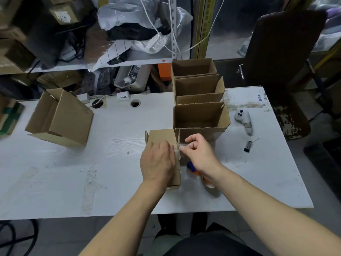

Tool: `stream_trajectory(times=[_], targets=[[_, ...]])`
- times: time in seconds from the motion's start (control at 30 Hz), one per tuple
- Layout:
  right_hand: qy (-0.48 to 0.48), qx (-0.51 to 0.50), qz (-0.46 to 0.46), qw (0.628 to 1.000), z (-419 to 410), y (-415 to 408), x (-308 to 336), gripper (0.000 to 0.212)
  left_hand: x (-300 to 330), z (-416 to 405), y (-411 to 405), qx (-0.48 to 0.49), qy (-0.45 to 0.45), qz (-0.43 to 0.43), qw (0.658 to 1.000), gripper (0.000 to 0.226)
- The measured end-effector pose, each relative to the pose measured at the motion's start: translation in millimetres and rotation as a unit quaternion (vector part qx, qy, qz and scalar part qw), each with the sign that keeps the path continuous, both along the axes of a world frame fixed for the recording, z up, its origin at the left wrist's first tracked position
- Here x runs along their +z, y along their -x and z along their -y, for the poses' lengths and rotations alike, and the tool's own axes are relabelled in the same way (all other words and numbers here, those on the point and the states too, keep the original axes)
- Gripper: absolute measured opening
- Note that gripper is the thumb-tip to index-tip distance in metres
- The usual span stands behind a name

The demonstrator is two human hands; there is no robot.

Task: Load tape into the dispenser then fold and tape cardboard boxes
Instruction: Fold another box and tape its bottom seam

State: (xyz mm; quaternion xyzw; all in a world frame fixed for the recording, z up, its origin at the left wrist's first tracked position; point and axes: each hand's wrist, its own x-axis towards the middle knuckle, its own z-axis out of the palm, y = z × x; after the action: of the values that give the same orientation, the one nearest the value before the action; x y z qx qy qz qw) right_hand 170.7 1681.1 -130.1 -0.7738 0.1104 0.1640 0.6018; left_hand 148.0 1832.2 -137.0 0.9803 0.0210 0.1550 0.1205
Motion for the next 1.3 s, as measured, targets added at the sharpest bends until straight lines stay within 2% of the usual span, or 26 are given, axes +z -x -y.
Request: stream_trajectory(times=[0.1, 0.5, 0.53, 0.63, 0.73, 0.87, 1.3], targets=[[-0.018, -0.011, -0.001, 1.0, -3.3, 1.7, -4.6, 0.023, -3.2, -3.8, -3.9, -0.006, -0.02, 0.022, 1.0, 0.028], [-0.014, -0.033, 0.007, 0.999, -8.2, 0.3, -18.8, 0.027, -16.7, -2.9, -4.7, 0.034, -0.02, -0.011, 0.999, 0.028], [-0.018, -0.041, 0.011, 0.999, -8.3, 0.5, -20.1, 0.026, -16.6, -3.6, -4.9, 0.055, -0.008, -0.019, 0.998, 0.032], [-0.041, -0.05, 0.019, 0.998, -7.5, 2.2, -21.2, 0.026, -15.4, -6.8, -4.4, 0.117, 0.03, -0.051, 0.991, 0.064], [-0.071, -0.059, 0.018, 0.996, -8.4, 2.4, -22.8, 0.028, -15.7, -8.6, -2.1, 0.134, 0.066, -0.089, 0.985, 0.075], [-0.099, -0.068, 0.009, 0.993, -9.1, 0.5, -27.5, 0.029, -14.6, -8.1, -3.9, 0.118, 0.104, -0.108, 0.982, 0.076], [-0.138, -0.088, -0.017, 0.986, -14.2, 2.2, -44.3, 0.027, -13.3, -6.6, -4.9, 0.099, 0.092, -0.099, 0.986, 0.075]])
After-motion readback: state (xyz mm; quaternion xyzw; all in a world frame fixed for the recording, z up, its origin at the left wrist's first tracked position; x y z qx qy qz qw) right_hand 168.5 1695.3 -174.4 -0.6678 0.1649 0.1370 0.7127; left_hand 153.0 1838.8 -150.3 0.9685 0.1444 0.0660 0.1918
